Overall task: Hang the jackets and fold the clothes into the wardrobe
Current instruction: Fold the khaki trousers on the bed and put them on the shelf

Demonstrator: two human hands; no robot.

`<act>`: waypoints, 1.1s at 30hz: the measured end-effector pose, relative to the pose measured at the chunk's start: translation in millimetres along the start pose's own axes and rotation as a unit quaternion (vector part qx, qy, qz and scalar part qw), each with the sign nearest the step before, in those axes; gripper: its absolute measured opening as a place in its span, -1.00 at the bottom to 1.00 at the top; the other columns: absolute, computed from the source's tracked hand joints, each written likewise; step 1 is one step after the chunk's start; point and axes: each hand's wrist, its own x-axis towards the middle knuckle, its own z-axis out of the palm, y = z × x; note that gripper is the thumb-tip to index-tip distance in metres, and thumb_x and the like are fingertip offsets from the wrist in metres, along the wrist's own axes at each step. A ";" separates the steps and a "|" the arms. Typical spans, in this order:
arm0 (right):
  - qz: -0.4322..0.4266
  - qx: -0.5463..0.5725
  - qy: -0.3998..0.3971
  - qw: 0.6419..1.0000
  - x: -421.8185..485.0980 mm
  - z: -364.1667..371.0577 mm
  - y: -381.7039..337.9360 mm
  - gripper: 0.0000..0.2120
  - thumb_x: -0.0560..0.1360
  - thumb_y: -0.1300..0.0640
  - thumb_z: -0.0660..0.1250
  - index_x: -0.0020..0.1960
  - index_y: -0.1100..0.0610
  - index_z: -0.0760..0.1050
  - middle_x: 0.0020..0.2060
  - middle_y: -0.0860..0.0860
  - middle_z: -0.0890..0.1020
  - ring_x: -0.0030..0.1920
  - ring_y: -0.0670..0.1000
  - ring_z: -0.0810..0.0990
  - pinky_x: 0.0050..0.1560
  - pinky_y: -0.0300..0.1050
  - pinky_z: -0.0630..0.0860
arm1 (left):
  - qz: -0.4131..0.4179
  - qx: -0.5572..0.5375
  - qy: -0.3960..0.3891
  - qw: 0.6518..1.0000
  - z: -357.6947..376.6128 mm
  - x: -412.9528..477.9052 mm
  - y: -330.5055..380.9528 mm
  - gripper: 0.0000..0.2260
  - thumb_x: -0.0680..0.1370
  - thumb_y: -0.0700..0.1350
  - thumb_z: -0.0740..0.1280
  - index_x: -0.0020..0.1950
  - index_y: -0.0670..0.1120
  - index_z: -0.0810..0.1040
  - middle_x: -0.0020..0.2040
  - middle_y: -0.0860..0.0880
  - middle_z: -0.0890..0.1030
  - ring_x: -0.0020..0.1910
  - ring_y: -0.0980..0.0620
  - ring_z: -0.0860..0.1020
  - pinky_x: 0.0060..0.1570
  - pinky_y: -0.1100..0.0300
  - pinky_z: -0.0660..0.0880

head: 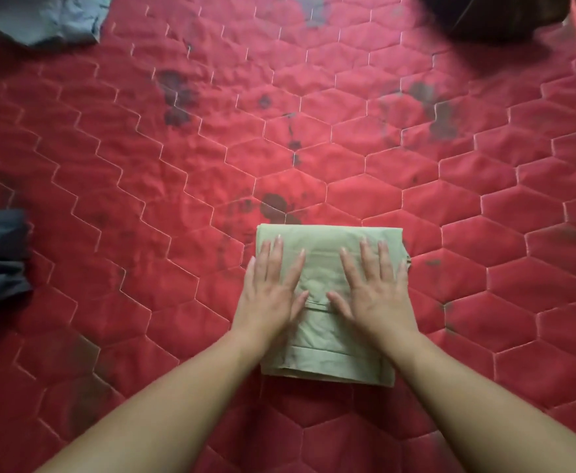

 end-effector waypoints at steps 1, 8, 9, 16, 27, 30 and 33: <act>0.006 -0.002 -0.007 1.000 4.4 10.7 1.4 -0.19 0.53 -0.42 -0.04 0.66 -0.04 -0.05 0.65 0.14 -0.12 0.63 0.25 -0.23 0.50 0.49 -0.09 | -0.001 0.008 -0.007 1.000 10.7 4.6 -1.8 -0.36 0.61 0.26 0.01 0.66 0.08 0.02 0.65 -0.21 -0.10 0.63 -0.20 -0.11 0.55 -0.21 0.11; 0.013 0.028 0.012 0.999 7.9 36.8 5.4 -0.20 0.53 -0.42 -0.05 0.66 -0.10 -0.11 0.65 0.07 -0.21 0.62 0.19 -0.31 0.50 0.47 -0.24 | 0.003 -0.012 -0.016 1.000 38.7 11.6 -10.4 -0.38 0.62 0.28 0.02 0.65 0.16 -0.02 0.65 -0.12 -0.25 0.61 -0.12 -0.30 0.56 -0.24 -0.09; 0.015 0.025 0.001 1.000 6.9 37.0 4.8 -0.20 0.54 -0.43 -0.07 0.66 -0.11 -0.13 0.65 0.07 -0.23 0.62 0.18 -0.32 0.50 0.47 -0.23 | -0.003 -0.012 -0.022 1.000 37.4 9.8 -10.0 -0.38 0.62 0.28 0.03 0.65 0.16 -0.02 0.65 -0.11 -0.25 0.61 -0.11 -0.31 0.56 -0.26 -0.09; -0.004 0.007 0.005 1.000 24.4 12.7 10.1 -0.24 0.54 -0.42 -0.07 0.66 -0.12 -0.02 0.66 0.08 -0.11 0.64 0.18 -0.21 0.51 0.48 -0.16 | -0.006 0.015 -0.023 1.000 16.5 27.3 -7.5 -0.34 0.59 0.32 0.02 0.64 0.21 -0.13 0.65 -0.14 -0.25 0.61 -0.13 -0.32 0.52 -0.33 -0.13; 0.064 0.145 0.013 0.987 15.4 16.6 18.2 -0.19 0.52 -0.37 0.21 0.64 -0.13 0.00 0.63 0.17 -0.17 0.63 0.14 -0.27 0.56 0.30 -0.28 | -0.018 -0.167 -0.029 0.985 11.0 25.3 -15.7 -0.32 0.58 0.18 0.28 0.64 0.14 0.08 0.66 -0.05 -0.16 0.62 -0.03 -0.26 0.58 -0.19 -0.12; 0.225 0.349 0.068 0.907 -15.1 3.9 15.6 -0.18 0.47 -0.11 0.48 0.61 0.01 0.18 0.60 0.18 0.02 0.61 0.16 0.06 0.60 0.09 0.07 | -0.134 -0.318 0.014 0.939 -0.5 4.6 -12.0 -0.25 0.52 0.01 0.46 0.62 0.09 0.15 0.61 -0.05 0.00 0.61 -0.04 0.03 0.57 0.00 0.07; 0.368 0.492 0.070 0.786 -36.7 0.0 14.6 -0.26 0.44 0.08 0.54 0.53 0.07 0.29 0.34 0.10 0.42 0.34 0.09 0.47 0.40 -0.03 0.38 | -0.295 -0.461 0.024 0.837 -3.9 -14.3 -6.4 -0.20 0.48 -0.07 0.52 0.60 0.07 0.15 0.44 -0.04 0.30 0.33 0.06 0.44 0.36 0.16 0.37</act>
